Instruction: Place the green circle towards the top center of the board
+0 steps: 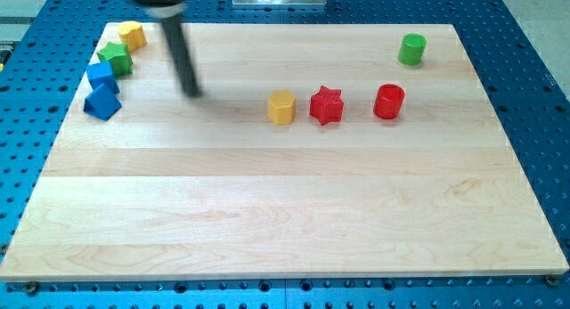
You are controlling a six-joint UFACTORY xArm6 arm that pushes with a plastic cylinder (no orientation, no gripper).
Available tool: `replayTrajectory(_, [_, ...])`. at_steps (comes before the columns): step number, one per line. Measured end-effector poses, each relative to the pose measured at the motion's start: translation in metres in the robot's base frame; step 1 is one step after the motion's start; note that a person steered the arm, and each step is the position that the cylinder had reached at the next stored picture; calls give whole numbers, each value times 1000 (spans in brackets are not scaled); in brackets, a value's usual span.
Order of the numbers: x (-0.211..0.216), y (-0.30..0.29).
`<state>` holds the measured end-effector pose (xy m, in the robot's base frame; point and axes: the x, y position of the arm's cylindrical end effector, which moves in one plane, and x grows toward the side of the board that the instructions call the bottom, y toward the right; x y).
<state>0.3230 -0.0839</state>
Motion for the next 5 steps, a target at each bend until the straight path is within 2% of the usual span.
replayTrajectory(1, [-83,137])
replayTrajectory(2, [-129,235])
replayTrajectory(3, [-116,314])
replayTrajectory(4, [-70,356])
replayTrajectory(5, [-21,204])
